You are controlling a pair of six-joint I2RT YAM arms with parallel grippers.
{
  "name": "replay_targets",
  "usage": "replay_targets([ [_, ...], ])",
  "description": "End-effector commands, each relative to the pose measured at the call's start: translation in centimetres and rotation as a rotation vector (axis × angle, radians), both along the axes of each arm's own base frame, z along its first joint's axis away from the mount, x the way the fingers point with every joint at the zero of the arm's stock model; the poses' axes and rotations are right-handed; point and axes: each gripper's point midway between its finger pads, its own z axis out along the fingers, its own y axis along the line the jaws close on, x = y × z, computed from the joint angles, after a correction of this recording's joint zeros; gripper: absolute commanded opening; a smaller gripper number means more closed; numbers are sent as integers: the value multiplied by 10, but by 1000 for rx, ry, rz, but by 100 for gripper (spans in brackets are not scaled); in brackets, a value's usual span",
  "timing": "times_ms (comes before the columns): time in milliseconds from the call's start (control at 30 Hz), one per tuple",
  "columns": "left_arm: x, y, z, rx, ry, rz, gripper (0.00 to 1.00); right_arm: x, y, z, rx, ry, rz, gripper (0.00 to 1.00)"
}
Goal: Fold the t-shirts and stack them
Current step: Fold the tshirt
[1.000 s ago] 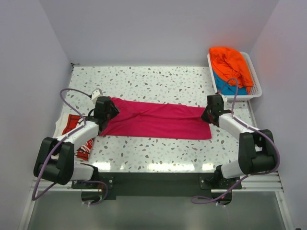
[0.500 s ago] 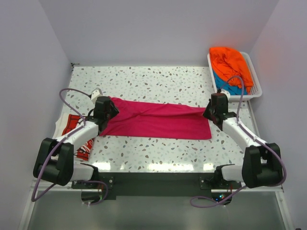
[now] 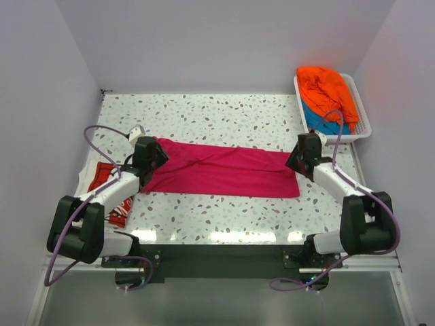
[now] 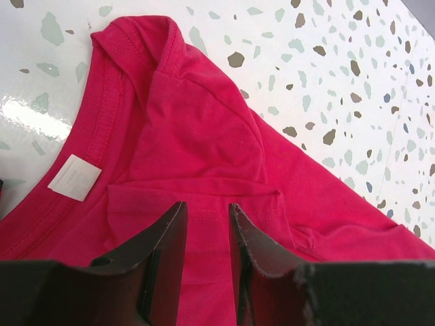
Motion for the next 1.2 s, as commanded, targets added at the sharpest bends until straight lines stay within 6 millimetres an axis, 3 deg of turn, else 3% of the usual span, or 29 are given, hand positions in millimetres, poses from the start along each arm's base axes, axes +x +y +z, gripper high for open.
replay_targets([
  [0,7,2,16,-17,-53,14,35,37,-4,13,-4,-52,-55,38],
  [67,6,2,16,-20,-54,14,35,49,-3,5,1,-32,-58,31],
  [200,5,3,18,-23,-60,16,35,62,-6,-7,-21,-3,-66,26],
  [633,1,4,11,-28,-45,18,35,83,-18,-10,-92,14,-67,28],
  [1167,-1,8,6,-36,-34,30,35,84,-21,-18,-109,37,-65,29],
])
